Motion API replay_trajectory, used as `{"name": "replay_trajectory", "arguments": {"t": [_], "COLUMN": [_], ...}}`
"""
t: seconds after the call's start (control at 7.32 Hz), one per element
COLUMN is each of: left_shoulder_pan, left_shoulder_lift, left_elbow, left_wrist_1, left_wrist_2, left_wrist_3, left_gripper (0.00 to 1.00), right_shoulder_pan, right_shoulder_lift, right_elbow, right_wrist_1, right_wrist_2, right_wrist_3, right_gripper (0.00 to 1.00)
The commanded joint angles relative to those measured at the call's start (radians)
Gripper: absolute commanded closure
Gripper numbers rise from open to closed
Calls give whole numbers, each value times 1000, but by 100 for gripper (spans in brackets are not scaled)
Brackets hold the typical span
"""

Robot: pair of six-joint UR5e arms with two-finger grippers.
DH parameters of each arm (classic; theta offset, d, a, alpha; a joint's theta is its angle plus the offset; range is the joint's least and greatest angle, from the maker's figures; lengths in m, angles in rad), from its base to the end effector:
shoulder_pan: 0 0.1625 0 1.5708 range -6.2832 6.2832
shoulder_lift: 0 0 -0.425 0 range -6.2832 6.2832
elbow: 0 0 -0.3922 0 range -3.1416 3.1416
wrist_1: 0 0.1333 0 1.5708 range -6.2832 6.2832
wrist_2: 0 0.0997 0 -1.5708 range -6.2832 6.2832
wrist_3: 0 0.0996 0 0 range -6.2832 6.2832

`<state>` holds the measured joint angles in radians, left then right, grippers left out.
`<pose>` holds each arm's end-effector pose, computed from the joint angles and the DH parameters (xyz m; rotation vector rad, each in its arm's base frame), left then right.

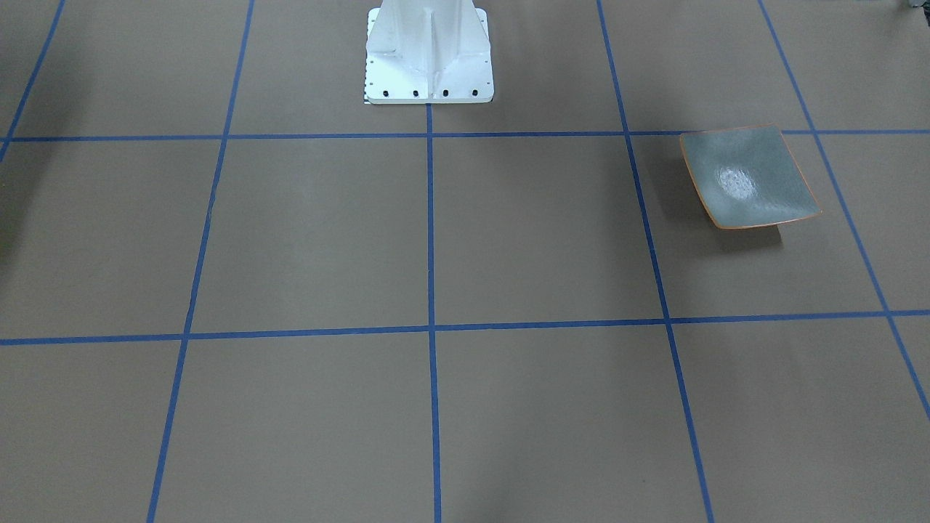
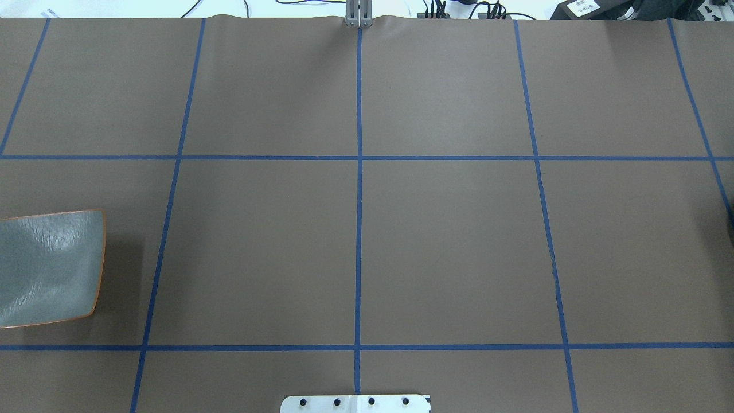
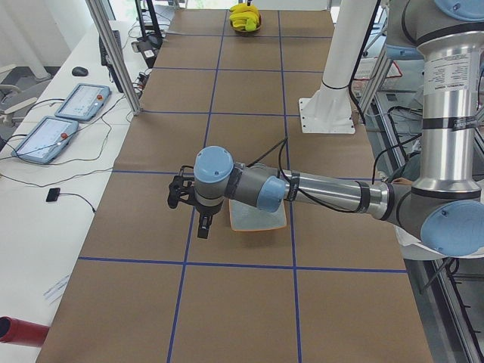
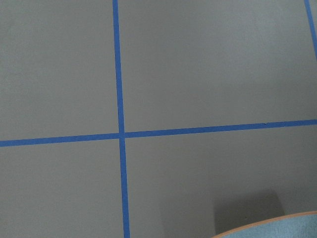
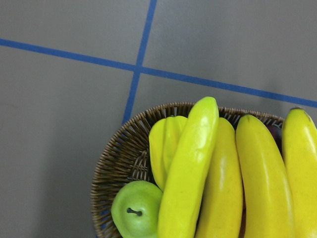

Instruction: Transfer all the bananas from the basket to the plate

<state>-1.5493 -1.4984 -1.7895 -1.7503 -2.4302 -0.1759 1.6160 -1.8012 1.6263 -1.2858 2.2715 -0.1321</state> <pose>-0.0477 -0.4737 0.5589 0.2198 0.8768 -0.0038 0.0869 -0.3931 0.7092 0.1672 -0.6883 -0.1218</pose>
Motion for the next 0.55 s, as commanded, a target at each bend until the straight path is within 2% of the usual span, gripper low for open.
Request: {"name": "replay_trajectory", "arguments": {"t": [0.0,0.14,0.41], "left_shoulder_pan": [0,-2,-2], "left_shoulder_lift": [1,3,3], "left_elbow": [-4,-5,-14], "left_wrist_1": [0,0,0], "left_wrist_2": [-1,-1,-1], "left_wrist_3": [1,1,1], "left_gripper": [1,1,1], "right_shoulder_pan": [31,42,42], "right_shoulder_lift": [29,37,40], "right_elbow": [-92,-133,-151], "right_wrist_1": [0,2,0], "right_wrist_2": [-4,-6,-26], "right_wrist_3": [-41,-53,-52], "right_gripper": [5,7,9]}}
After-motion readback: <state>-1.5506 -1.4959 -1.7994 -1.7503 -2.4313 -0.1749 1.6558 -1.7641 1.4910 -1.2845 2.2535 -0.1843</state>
